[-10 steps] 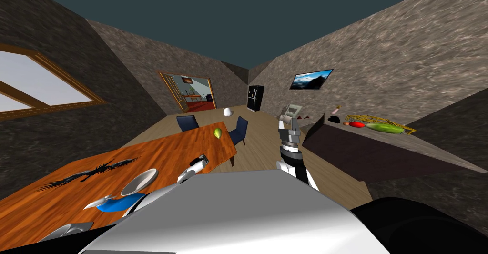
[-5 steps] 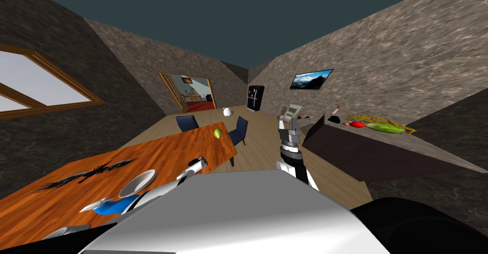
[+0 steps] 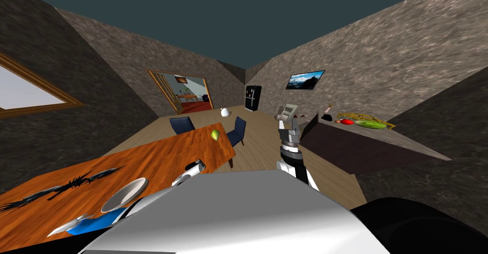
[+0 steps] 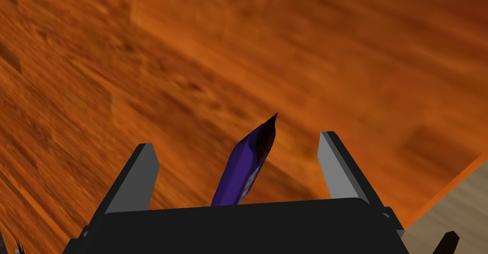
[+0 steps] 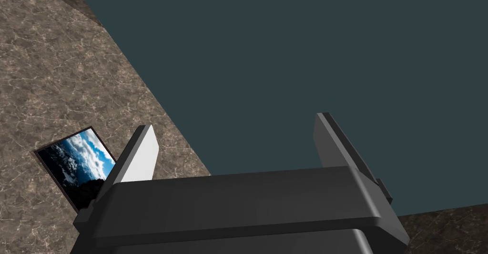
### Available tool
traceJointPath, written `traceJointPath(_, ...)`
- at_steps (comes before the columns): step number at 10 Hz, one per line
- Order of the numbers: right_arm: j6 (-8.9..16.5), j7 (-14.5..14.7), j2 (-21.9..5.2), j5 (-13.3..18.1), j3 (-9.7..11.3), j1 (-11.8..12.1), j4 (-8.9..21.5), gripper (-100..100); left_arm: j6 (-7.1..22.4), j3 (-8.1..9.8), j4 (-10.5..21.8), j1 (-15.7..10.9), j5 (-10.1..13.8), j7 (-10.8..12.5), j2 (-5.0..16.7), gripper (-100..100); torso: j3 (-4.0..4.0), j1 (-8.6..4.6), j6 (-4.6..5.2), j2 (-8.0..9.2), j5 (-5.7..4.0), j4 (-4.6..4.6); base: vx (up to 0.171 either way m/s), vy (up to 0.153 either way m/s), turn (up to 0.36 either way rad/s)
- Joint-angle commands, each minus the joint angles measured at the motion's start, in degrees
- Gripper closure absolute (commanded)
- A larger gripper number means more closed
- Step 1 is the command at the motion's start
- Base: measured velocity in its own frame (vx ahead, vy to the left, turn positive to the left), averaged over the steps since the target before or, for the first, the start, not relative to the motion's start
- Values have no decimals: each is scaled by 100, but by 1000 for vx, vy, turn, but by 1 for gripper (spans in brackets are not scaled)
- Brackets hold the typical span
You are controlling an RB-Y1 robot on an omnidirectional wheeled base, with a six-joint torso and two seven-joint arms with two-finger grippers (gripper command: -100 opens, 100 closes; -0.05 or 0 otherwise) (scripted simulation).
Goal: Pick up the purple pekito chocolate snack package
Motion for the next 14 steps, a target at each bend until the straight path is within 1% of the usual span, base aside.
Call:
traceJointPath(1, 0, 0, 0, 0, 0, 0, 0, 0, -31, -134, -189, 263, 122, 147, 40, -100, 0, 0, 0, 0, 0, 0, 38, 5, -144)
traceJointPath(3, 0, 0, 0, 0, 0, 0, 0, 0, -31, -134, -189, 263, 122, 147, 40, -100, 2, 1, -2, 4, 0, 1, 17, 7, -18)
traceJointPath(4, 0, 0, 0, 0, 0, 0, 0, 0, -65, -215, -278, 416, 192, 243, 66, -100, 4, 0, -2, 8, 0, 1, 14, 1, -111)
traceJointPath(6, 0, 0, 0, 0, 0, 0, 0, 0, -65, -215, -278, 416, 192, 243, 66, -100, 4, -1, -1, 7, 0, 2, 13, 5, -23)
traceJointPath(7, 0, 0, 0, 0, 0, 0, 0, 0, -132, -378, -456, 720, 331, 435, 116, -100, 5, -1, -2, 8, 0, 2, 35, -1, -194)
traceJointPath(9, 0, 0, 0, 0, 0, 0, 0, 0, -132, -378, -456, 720, 331, 435, 116, -100, 1, 0, -1, 1, 0, 0, 28, 9, -64)
traceJointPath(12, 0, 0, 0, 0, 0, 0, 0, 0, -232, -622, -723, 1176, 540, 722, 192, -100, 1, 1, 0, 2, 0, 1, 34, 8, -134)
traceJointPath(13, 0, 0, 0, 0, 0, 0, 0, 0, -239, -647, -616, 1076, 571, 652, 202, -100, 0, 2, 0, -1, 0, 0, 18, 9, -29)
traceJointPath(14, 0, 0, 0, 0, 0, 1, 0, 0, -263, -665, -612, 1085, 588, 674, 207, 100, 2, 0, -2, 4, 0, 1, 0, 0, 0)
